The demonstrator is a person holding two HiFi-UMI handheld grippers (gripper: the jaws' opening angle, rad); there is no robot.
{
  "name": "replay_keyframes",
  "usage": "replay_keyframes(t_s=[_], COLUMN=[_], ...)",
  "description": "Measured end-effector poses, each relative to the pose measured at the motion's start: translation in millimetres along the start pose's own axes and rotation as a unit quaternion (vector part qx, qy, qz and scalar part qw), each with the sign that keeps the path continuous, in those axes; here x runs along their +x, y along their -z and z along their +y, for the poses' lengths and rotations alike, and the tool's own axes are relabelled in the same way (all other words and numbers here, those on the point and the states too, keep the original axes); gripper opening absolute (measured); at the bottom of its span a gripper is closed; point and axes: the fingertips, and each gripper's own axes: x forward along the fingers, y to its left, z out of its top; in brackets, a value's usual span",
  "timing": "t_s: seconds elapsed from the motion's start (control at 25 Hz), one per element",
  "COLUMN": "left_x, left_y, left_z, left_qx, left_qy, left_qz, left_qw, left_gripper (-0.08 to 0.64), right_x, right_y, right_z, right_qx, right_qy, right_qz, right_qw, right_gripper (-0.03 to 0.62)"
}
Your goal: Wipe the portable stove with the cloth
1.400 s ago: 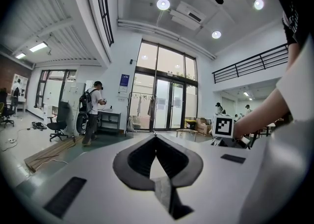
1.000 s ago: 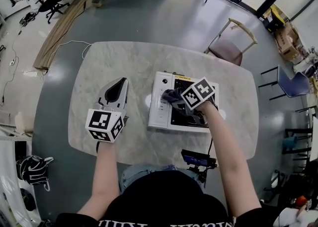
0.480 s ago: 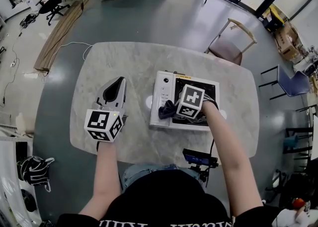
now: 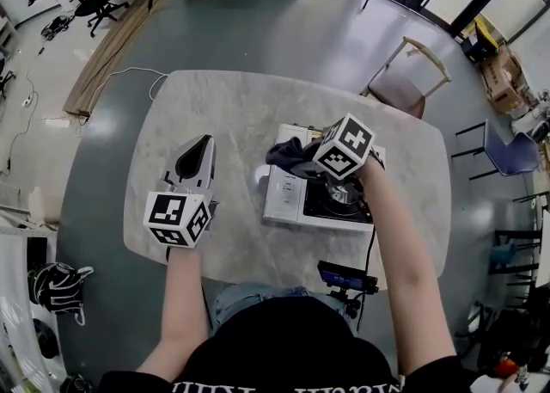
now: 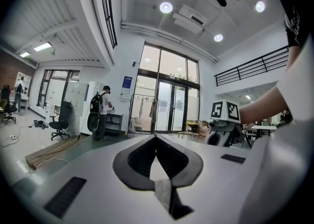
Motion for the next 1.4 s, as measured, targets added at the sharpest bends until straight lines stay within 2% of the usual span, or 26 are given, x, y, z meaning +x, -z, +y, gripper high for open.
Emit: replay_keyframes(t_s=[0.08,0.16,0.24,0.44,0.56,0.72,0.8,1.04,1.16,1.32,1.4], left_x=[-1,0,1,0,-3,-8,-9,-8,-8,-10,-12], left_y=[0,0,1,4,6,12,14,17,16,14,13], left_z=[3,3,3,10,20,26,29,30,29,31,31], left_qx=[-0.001,-0.001,0.000,-0.002,-0.003,-0.005,-0.007,-0.008,-0.006,-0.003,-0.001], left_qy=[-0.002,-0.002,-0.002,-0.012,-0.020,-0.029,-0.032,-0.033,-0.032,-0.032,-0.031], left_qz=[0.002,0.003,0.004,0.011,0.013,0.020,0.023,0.025,0.023,0.023,0.021], left_qw=[1.0000,1.0000,1.0000,0.9999,0.9997,0.9994,0.9992,0.9991,0.9992,0.9992,0.9993], left_gripper=[0.011,0.011,0.011,0.011,0.011,0.011,0.011,0.011,0.011,0.011,0.011], right_x=[-11,-19,-21,-13,-5,9,14,24,31,39,41], right_y=[-20,-27,-25,-17,-15,-14,-19,-25,-25,-21,-19], right_z=[-33,-63,-85,-118,-132,-136,-134,-123,-112,-97,-91], right_qx=[0.040,0.075,0.095,0.117,0.126,0.124,0.105,0.046,0.017,0.011,0.005], right_qy=[0.081,0.156,0.207,0.274,0.294,0.299,0.291,0.233,0.190,0.131,0.114], right_qz=[-0.049,-0.079,-0.092,-0.096,-0.078,-0.054,-0.044,-0.037,-0.033,-0.007,0.005], right_qw=[0.995,0.982,0.969,0.950,0.944,0.945,0.950,0.971,0.981,0.991,0.993], right_gripper=[0.063,0.064,0.063,0.063,0.063,0.064,0.063,0.063,0.063,0.063,0.063])
